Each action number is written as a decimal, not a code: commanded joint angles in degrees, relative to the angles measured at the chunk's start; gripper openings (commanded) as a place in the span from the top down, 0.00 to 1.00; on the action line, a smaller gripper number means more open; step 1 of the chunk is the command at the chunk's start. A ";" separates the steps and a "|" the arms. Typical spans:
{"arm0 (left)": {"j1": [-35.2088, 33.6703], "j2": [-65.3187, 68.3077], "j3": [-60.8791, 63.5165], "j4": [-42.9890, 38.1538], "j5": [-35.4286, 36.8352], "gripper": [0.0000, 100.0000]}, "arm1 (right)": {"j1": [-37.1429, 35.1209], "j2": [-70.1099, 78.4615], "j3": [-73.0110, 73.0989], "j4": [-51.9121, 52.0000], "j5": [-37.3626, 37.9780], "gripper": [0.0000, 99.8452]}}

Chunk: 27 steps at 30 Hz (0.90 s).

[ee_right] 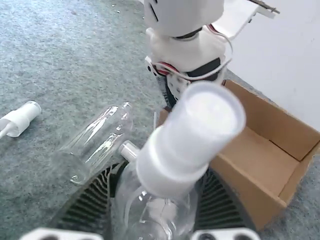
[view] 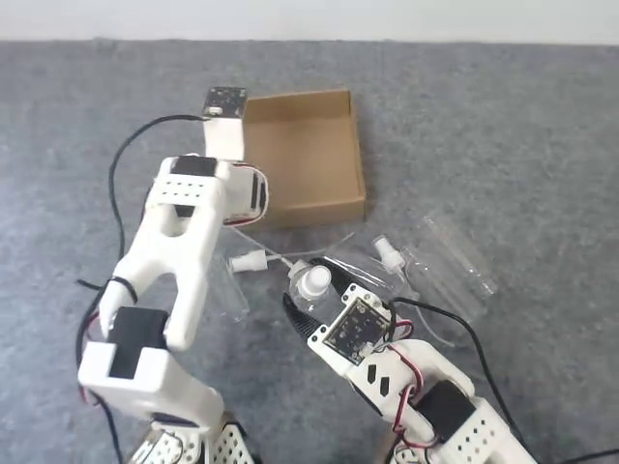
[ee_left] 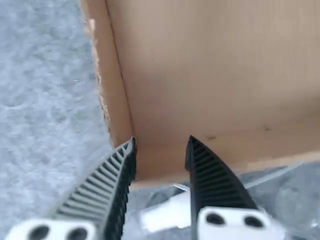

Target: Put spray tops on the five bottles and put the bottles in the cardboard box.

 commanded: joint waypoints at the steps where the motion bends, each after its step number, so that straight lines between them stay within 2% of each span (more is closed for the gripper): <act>1: -1.76 -0.53 -3.82 2.29 -1.41 0.84 | 0.66 -0.92 1.14 0.22 0.62 0.99; 10: -1.14 -0.53 -14.37 10.55 -1.14 0.84 | 0.66 -0.92 1.14 0.22 0.62 0.99; 17: -1.41 -0.53 -22.02 17.85 1.93 0.84 | 0.66 -0.92 1.14 0.22 0.62 0.99; 23: -1.76 -5.89 -21.49 21.10 1.93 0.84 | 0.66 -0.92 1.14 0.22 0.62 0.99; 27: -1.85 -14.24 -15.96 19.87 1.93 0.84 | 2.24 -0.92 1.14 0.04 0.26 0.99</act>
